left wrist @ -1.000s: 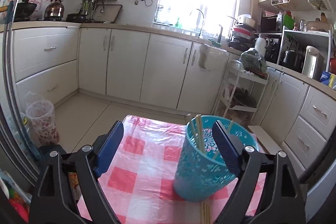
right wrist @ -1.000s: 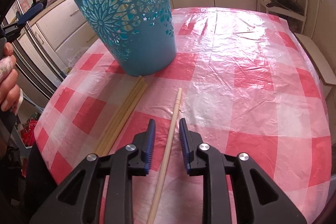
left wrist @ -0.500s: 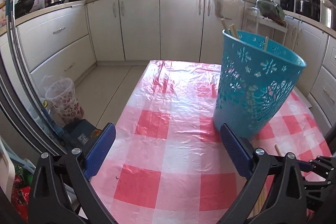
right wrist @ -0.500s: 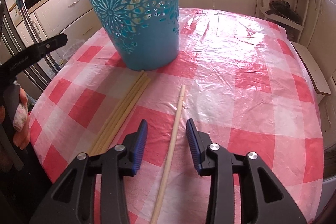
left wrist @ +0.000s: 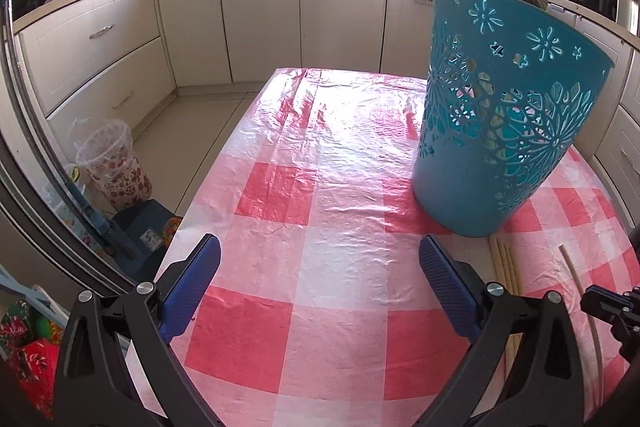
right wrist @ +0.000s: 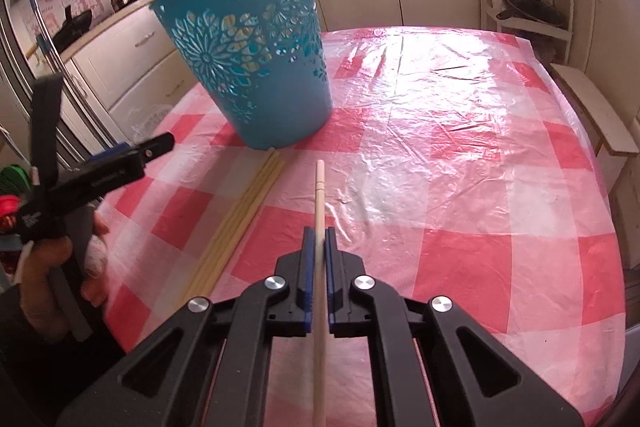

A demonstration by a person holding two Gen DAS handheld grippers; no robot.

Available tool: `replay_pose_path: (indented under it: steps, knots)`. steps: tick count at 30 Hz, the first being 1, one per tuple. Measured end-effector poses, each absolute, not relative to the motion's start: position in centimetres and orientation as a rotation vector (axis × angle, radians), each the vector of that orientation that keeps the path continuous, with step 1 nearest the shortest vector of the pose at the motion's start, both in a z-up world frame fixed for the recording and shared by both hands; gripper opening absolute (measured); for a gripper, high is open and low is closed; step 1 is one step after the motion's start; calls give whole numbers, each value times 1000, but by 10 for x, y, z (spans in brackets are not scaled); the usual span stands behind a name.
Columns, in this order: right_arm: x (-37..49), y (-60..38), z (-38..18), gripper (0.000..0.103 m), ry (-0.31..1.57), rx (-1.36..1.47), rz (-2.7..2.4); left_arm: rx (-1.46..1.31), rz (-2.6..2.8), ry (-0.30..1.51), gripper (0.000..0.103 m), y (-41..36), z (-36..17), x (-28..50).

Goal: Organize utensils

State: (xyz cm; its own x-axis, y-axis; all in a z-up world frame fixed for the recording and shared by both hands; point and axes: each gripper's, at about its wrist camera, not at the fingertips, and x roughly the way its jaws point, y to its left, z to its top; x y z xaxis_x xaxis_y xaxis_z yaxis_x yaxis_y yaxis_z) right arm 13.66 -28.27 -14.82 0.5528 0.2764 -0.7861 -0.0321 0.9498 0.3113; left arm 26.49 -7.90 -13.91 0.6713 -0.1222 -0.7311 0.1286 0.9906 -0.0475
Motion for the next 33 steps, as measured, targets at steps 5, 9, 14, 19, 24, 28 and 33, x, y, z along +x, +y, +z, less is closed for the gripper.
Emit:
replay_pose_path:
  steps: [5,9,14,19,24,28,33]
  knots:
    - [131,-296,-123,6,900,419,248,-8,-142,842,95,-77,-141,266]
    - [131,-304,-96,6,824,509,289,-39,-144,857,95,-72,-144,268]
    - [136,-307,-56,6,713,550,332,-62,-150,866,95,-70,-146,268]
    - [162,-309,-25,6,603,611,369,-51,-153,879,95,-72,-147,270]
    - [214,-299,6,6,472,628,359,-57,-158,889,95,-72,-149,271]
    - [258,-290,19,6,390,611,293,-72,-167,895,95,-70,-150,273]
    - [303,-272,7,6,417,524,197,-84,-176,893,95,-70,-150,272]
